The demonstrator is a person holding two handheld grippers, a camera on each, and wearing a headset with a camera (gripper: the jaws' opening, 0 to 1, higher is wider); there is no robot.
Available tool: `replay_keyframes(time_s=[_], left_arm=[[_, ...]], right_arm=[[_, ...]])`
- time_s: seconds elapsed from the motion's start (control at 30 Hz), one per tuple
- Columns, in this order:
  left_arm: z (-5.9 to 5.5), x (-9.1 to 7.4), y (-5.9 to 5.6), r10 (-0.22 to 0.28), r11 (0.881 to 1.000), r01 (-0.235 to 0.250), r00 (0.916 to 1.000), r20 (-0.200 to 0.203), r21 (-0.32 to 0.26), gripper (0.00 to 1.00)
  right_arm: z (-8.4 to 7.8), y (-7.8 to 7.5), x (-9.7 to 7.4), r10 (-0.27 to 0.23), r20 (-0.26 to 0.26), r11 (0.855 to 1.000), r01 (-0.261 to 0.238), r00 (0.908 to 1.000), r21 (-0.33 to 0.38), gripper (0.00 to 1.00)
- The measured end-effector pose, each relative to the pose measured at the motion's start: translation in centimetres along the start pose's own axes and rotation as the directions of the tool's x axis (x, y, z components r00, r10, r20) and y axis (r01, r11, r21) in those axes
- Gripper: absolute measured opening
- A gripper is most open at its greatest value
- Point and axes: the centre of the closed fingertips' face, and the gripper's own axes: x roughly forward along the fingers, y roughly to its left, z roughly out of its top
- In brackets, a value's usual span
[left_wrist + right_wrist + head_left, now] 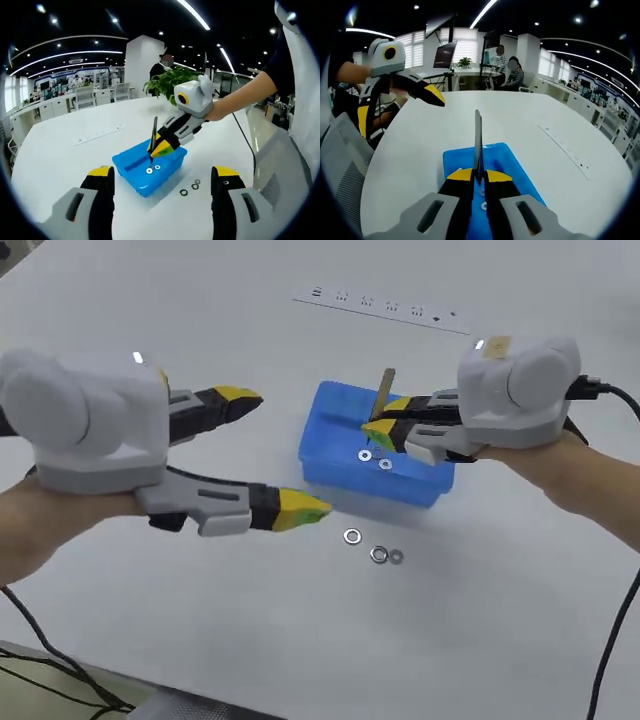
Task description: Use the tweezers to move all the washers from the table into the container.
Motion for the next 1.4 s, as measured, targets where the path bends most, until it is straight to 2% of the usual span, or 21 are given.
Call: replay_keyframes(time_s=[0.1,0.23,0.33,0.47,0.5,0.53,0.6,0.67,0.73,0.83,1.03,1.13,1.4], left_arm=[[1.8,1.7,0.4,-0.023,1.000,0.022,0.9991,0.036,0.003,0.80],[3.0,3.4,0.6,-0.052,0.998,0.050,0.9979,0.038,0.040,0.75],[3.3,4.5,1.0,-0.069,0.996,0.067,0.9971,0.034,0.058,0.68],[3.8,5.8,0.7,-0.091,0.992,0.088,0.9955,0.028,0.091,0.58],[3.8,6.0,0.7,-0.097,0.991,0.094,0.9950,0.025,0.100,0.55],[4.0,6.3,-0.1,-0.116,0.988,0.113,0.9930,0.020,0.107,0.51],[4.1,6.6,-0.7,-0.157,0.981,0.155,0.9876,0.010,0.115,0.35],[4.1,6.9,-0.7,-0.167,0.977,0.165,0.9859,0.006,0.134,0.27],[4.2,7.0,-0.9,-0.177,0.975,0.175,0.9842,0.003,0.139,0.29],[4.2,7.0,-1.2,-0.193,0.969,0.192,0.9812,-0.008,0.153,0.23],[3.7,6.7,-1.7,-0.215,0.960,0.220,0.9756,-0.044,0.172,0.19],[3.5,6.5,-2.0,-0.230,0.957,0.235,0.9719,-0.051,0.172,0.11],[3.2,5.8,-2.2,-0.244,0.947,0.256,0.9662,-0.082,0.195,0.07]], right_arm=[[0.3,0.5,-0.3,0.007,0.001,1.000,-0.007,1.0000,-0.020,0.08],[0.7,0.7,-0.7,0.010,0.003,0.999,-0.010,0.9999,-0.047,0.08],[0.8,1.0,-0.9,0.012,-0.004,0.997,-0.013,0.9999,-0.079,0.08],[0.9,1.4,-1.0,0.018,-0.002,0.996,-0.018,0.9998,-0.090,0.08],[0.9,1.4,-1.0,0.019,-0.003,0.995,-0.019,0.9998,-0.094,0.08],[0.8,1.6,-1.0,0.023,-0.003,0.995,-0.023,0.9997,-0.096,0.08],[0.8,1.9,-1.0,0.028,-0.004,0.994,-0.028,0.9996,-0.106,0.08],[0.8,2.0,-1.0,0.033,-0.006,0.993,-0.034,0.9994,-0.111,0.08],[0.9,2.2,-1.0,0.037,-0.004,0.993,-0.037,0.9993,-0.113,0.08],[0.9,2.4,-1.0,0.041,-0.003,0.992,-0.041,0.9992,-0.116,0.08],[1.0,2.7,-1.0,0.054,-0.004,0.991,-0.054,0.9985,-0.121,0.08],[0.9,2.9,-1.0,0.058,-0.008,0.991,-0.058,0.9983,-0.121,0.08],[0.7,3.6,-0.9,0.078,-0.020,0.989,-0.080,0.9968,-0.127,0.08]])
